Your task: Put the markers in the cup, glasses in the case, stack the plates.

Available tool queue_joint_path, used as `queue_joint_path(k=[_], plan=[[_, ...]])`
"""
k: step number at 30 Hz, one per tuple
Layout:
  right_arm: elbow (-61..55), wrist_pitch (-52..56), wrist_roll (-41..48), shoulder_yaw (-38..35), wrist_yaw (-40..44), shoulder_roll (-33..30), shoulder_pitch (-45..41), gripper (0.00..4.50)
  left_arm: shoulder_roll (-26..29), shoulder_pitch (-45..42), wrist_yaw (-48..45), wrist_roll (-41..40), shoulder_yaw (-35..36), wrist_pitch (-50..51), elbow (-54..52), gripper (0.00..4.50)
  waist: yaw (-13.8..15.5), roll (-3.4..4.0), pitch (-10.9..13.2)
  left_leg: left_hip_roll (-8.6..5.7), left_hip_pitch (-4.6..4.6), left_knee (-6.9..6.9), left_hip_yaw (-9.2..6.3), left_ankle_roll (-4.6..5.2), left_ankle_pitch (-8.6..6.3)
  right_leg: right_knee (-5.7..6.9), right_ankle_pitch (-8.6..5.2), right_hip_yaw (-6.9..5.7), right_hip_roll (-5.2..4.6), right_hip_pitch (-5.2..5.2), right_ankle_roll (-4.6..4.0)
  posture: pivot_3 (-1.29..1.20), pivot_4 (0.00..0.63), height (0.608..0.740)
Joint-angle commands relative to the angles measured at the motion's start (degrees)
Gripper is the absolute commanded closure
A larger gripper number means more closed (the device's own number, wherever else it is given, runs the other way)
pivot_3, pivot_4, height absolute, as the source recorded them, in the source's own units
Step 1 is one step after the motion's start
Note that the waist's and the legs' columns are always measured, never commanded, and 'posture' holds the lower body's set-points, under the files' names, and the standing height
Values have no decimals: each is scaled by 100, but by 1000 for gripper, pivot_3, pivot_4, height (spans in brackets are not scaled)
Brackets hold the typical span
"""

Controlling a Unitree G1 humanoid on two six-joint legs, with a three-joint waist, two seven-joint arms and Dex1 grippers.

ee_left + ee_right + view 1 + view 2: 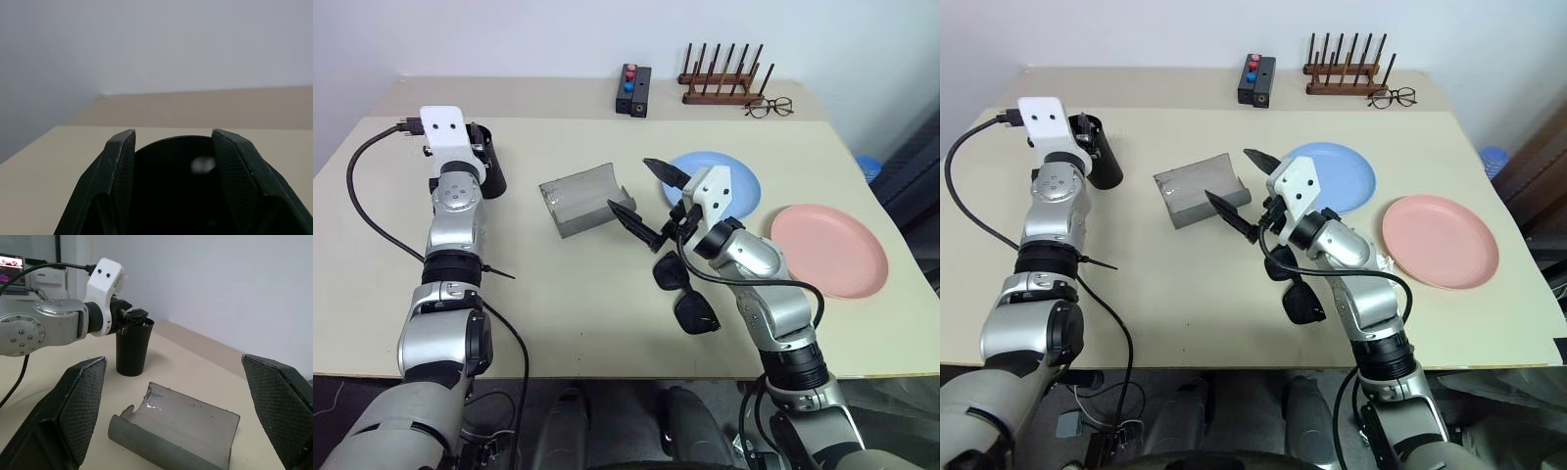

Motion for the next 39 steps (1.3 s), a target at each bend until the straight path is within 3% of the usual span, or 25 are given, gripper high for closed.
queue_joint_path(k=[1,5,8,12,13,16,20,26,32,36,39], plan=[[-114,-76,37,-11,-13,44,-61,0,46,-146,75,-179,237,-157,-438,1998,0,0,0,0,0,0,0,0,0,0,0,0,0,0,0,0,150,740],[-130,-64,38,-13,-14,44,-60,0,30,-378,-391,-504,271,-141,-932,1998,5,0,0,0,-1,0,0,0,0,0,0,0,0,0,0,0,150,740],[-145,-47,40,-18,-9,32,-62,0,18,-443,-1377,-943,130,320,-1362,1998,29,0,0,0,-1,0,0,-1,1,-2,0,0,0,2,0,0,150,740],[-129,-72,-4,-56,45,-82,-64,0,296,-249,-3014,-1169,-592,1682,-2083,211,4,0,0,0,2,0,0,-1,1,-1,0,0,0,5,0,0,150,740],[-110,-108,-44,-63,85,-155,-52,0,426,-114,-3544,-1255,-868,2168,-2343,43,-16,2,0,0,2,0,0,-1,1,-1,0,0,0,5,0,0,150,740],[-90,-225,-160,-21,276,-412,12,0,992,358,-5111,-1207,-1802,2838,-3038,43,-63,9,3,0,2,-2,0,-1,1,-1,-1,1,1,3,-1,0,150,740],[-239,-220,-145,85,853,-976,196,0,1302,518,-6207,-1252,-2380,3366,-3232,43,-49,12,6,3,6,-11,0,0,1,5,-3,2,4,-2,-6,0,150,740],[-769,188,124,33,1816,-2109,680,0,1118,185,-6675,-827,-2830,3431,-2324,43,27,12,6,1,-3,0,0,4,3,-4,-4,1,2,2,-7,0,150,740],[-1215,616,384,-197,2067,-2689,1036,0,955,32,-7179,-581,-3082,3425,-1857,43,-19,12,6,2,-3,1,0,5,2,-5,-5,2,2,1,-7,0,150,740],[-1250,641,361,-260,2007,-2717,1083,0,914,-23,-7270,-436,-3106,3371,-1656,1691,-16,12,6,2,-2,1,0,6,3,-4,-5,2,2,0,-7,0,150,740],[-1253,649,347,-260,1993,-2697,1105,0,914,20,-7317,-374,-3071,3285,-1636,3311,-5,12,6,2,-4,1,0,6,3,-7,-5,2,1,1,-6,0,150,740]])
